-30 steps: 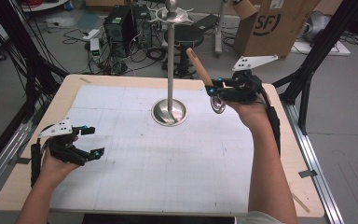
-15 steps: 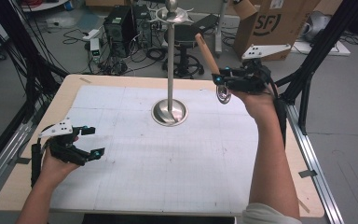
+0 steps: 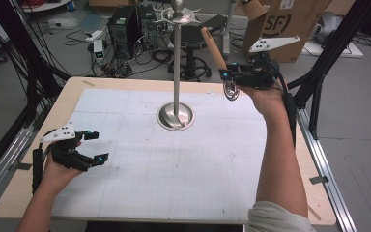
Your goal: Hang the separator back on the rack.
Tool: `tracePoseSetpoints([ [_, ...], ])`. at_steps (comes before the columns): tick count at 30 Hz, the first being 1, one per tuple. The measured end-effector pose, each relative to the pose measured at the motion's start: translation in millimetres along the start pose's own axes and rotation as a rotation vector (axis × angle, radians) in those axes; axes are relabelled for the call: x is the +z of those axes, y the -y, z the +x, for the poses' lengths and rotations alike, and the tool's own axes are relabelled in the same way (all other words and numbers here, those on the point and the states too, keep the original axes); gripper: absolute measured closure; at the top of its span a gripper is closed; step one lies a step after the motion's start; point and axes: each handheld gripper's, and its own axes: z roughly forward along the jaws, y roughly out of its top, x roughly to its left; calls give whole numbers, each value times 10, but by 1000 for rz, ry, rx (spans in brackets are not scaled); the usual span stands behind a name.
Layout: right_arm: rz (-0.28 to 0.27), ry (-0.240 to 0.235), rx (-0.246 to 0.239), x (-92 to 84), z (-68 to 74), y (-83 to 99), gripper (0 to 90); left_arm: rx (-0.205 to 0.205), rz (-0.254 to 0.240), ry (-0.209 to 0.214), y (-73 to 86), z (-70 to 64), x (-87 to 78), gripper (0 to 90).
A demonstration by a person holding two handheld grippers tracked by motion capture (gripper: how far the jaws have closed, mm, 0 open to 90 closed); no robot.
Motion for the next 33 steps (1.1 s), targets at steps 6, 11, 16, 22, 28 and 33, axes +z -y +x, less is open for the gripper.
tracePoseSetpoints([
  [6, -10, 9, 6, 3, -76, -74, 686, -4, 0, -2, 5, 6, 2, 22],
  [11, -7, 14, 2, 22, -114, -186, 686, -3, 1, -2, 7, 10, -1, 22],
  [16, -19, 20, 5, 67, -147, -259, 686, -5, 2, -3, 12, 9, -4, 22],
  [22, -7, 11, 19, 141, -171, -279, 686, -4, 3, -2, 16, 10, -4, 22],
  [28, 11, 8, 37, 218, -211, -249, 686, -6, 2, -2, 18, 12, -11, 22],
  [33, 13, -11, 36, 273, -197, -254, 686, -8, 3, -5, 22, 17, -9, 22],
])
